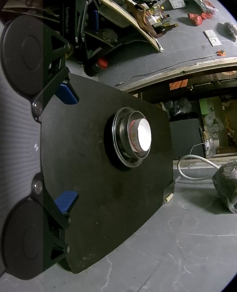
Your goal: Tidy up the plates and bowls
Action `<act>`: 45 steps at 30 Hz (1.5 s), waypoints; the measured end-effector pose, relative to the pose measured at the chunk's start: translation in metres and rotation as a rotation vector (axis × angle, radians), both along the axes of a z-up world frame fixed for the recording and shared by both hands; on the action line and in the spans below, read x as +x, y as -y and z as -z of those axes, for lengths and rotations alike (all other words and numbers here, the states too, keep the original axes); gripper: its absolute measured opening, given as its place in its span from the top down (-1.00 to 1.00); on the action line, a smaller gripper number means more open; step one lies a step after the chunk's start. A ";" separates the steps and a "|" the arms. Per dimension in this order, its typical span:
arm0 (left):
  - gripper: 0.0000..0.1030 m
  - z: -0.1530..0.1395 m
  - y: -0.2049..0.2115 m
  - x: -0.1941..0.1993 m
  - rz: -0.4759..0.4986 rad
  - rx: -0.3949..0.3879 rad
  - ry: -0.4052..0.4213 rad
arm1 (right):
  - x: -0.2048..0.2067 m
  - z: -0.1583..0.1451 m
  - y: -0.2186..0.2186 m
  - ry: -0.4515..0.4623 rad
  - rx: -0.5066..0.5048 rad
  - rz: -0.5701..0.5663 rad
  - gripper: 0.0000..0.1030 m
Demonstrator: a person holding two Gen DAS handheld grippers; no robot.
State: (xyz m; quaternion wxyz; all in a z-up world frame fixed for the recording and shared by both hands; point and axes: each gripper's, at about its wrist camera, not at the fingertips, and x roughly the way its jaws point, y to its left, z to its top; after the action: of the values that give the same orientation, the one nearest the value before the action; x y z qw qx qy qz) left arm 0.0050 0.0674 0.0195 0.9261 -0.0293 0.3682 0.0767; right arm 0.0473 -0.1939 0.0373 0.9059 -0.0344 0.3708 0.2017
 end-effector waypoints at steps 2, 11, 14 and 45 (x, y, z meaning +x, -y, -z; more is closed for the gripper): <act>-0.98 -0.001 0.001 0.000 -0.002 -0.001 0.002 | 0.000 -0.001 0.001 0.002 -0.001 -0.002 -1.00; -0.98 -0.003 0.004 -0.001 -0.009 -0.001 0.003 | -0.002 -0.003 0.005 0.006 -0.001 -0.007 -1.00; -0.98 -0.004 0.004 -0.002 -0.008 0.001 0.005 | -0.002 -0.003 0.005 0.006 -0.001 -0.006 -1.00; -0.98 -0.006 0.008 -0.006 -0.014 0.001 0.014 | -0.010 -0.006 0.007 0.020 -0.002 -0.006 -1.00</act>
State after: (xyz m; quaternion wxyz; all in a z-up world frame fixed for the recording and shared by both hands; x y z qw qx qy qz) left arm -0.0010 0.0596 0.0259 0.9282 -0.0318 0.3613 0.0831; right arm 0.0371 -0.2012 0.0434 0.9089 -0.0384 0.3618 0.2038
